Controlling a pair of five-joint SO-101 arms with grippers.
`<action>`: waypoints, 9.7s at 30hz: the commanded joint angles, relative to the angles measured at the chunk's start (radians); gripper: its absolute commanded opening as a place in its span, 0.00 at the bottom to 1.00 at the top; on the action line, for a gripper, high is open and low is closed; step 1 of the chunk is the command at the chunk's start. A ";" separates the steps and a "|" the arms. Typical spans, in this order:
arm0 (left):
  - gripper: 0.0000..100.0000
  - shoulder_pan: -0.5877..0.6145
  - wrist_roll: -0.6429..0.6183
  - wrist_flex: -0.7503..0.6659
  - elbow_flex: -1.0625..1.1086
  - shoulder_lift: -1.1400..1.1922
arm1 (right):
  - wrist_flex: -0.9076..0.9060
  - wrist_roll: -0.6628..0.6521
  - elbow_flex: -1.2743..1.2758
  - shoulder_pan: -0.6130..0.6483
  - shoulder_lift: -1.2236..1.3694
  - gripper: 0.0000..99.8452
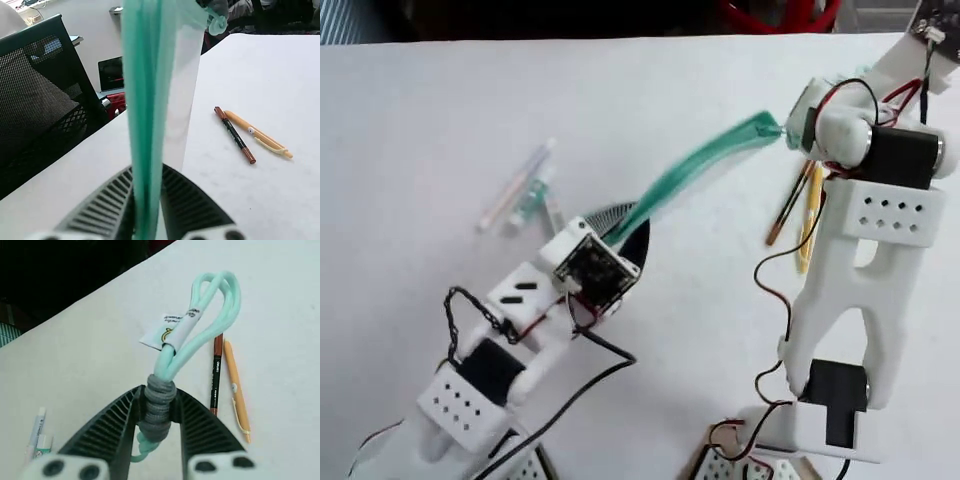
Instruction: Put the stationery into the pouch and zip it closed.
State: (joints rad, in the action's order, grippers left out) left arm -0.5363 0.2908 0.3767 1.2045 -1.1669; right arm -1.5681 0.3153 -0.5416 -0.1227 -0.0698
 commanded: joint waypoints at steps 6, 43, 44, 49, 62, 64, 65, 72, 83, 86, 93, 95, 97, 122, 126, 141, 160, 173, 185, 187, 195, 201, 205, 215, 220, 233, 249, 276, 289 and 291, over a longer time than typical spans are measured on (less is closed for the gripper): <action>0.02 -0.024 0.003 0.175 -0.101 -0.091 | -0.022 -0.098 0.104 0.070 -0.013 0.02; 0.02 0.007 -0.106 -0.040 -0.107 0.239 | 0.047 -0.183 0.152 0.128 -0.219 0.02; 0.02 0.007 -0.106 -0.040 -0.109 0.249 | 0.047 -0.160 0.144 0.134 -0.240 0.02; 0.02 -0.004 -0.106 -0.032 -0.115 0.275 | 0.048 -0.158 0.170 0.206 -0.294 0.02; 0.02 -0.053 -0.109 -0.003 -0.114 0.275 | 0.159 -0.158 0.338 0.232 -0.173 0.02; 0.02 -0.054 -0.112 -0.005 -0.117 0.275 | 0.159 -0.158 0.336 0.231 -0.170 0.02; 0.03 -0.053 -0.114 -0.006 -0.121 0.274 | 0.159 -0.158 0.338 0.231 -0.168 0.02; 0.22 -0.051 -0.385 0.018 -0.121 0.124 | 0.177 -0.158 0.341 0.231 -0.168 0.02; 0.18 -0.050 -0.285 -0.302 0.006 0.257 | 0.177 -0.158 0.342 0.231 -0.168 0.02; 0.16 -0.048 -0.287 -0.382 0.008 0.326 | 0.177 -0.158 0.342 0.231 -0.166 0.02; 0.10 -0.045 -0.210 -0.555 0.006 0.452 | 0.174 -0.149 0.334 0.194 -0.054 0.02; 0.05 -0.061 -0.110 -0.595 0.006 0.498 | 0.179 -0.149 0.334 0.171 -0.012 0.02; 0.02 -0.081 -0.043 -0.643 0.006 0.556 | 0.180 -0.149 0.333 0.157 0.018 0.02; 0.02 -0.013 -0.035 -0.043 -0.301 0.401 | 0.051 -0.160 0.244 0.196 -0.229 0.02; 0.02 -0.015 -0.029 0.158 -0.425 0.355 | 0.004 -0.218 0.245 0.189 -0.251 0.02; 0.02 -0.030 -0.029 0.278 -0.466 0.311 | 0.219 -0.440 0.671 0.174 -0.140 0.02; 0.02 0.056 -0.002 0.061 -0.585 0.957 | 0.340 -0.434 0.779 0.174 -0.357 0.02; 0.02 0.056 -0.006 0.063 -0.557 0.955 | 0.447 -0.222 0.776 0.166 -0.599 0.02; 0.02 0.056 -0.008 0.061 -0.559 0.954 | 0.421 -0.222 0.678 0.176 -0.855 0.02; 0.02 0.056 -0.035 0.064 -0.560 0.941 | 0.403 -0.222 0.680 0.176 -0.828 0.02; 0.02 0.039 -0.054 0.074 -0.505 0.769 | 0.321 -0.221 0.603 0.263 -0.803 0.02; 0.02 -0.053 -0.135 0.075 -0.506 0.759 | 0.219 -0.224 0.439 0.395 -0.846 0.02; 0.02 -0.093 -0.227 0.074 -0.499 0.690 | 0.130 -0.295 0.423 0.395 -0.831 0.03; 0.02 0.018 -0.417 0.051 -0.448 0.452 | -0.148 -0.559 0.474 0.174 -0.915 0.18; 0.02 0.038 -0.431 -0.080 -0.318 0.407 | -0.143 -0.680 0.578 0.033 -0.937 0.18; 0.02 -0.166 -0.241 0.120 -0.195 0.088 | 0.173 -0.612 0.760 -0.140 -0.740 0.18; 0.02 0.004 -0.241 -0.454 0.091 0.179 | 0.248 -0.448 0.548 -0.153 0.093 0.18; 0.03 0.056 -0.252 -0.749 0.150 0.467 | 0.645 -0.456 0.364 -0.150 0.644 0.18; 0.11 -0.042 -0.158 -0.075 0.207 -0.114 | 0.599 -0.535 0.152 -0.099 0.809 0.10; 0.11 -0.022 -0.155 -0.075 0.244 -0.156 | 0.568 -0.535 0.121 -0.107 0.819 0.09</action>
State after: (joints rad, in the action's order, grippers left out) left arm -0.5900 0.1250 0.2509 1.4101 -1.2114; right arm -0.9789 -0.2033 -0.3590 -0.2470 0.7434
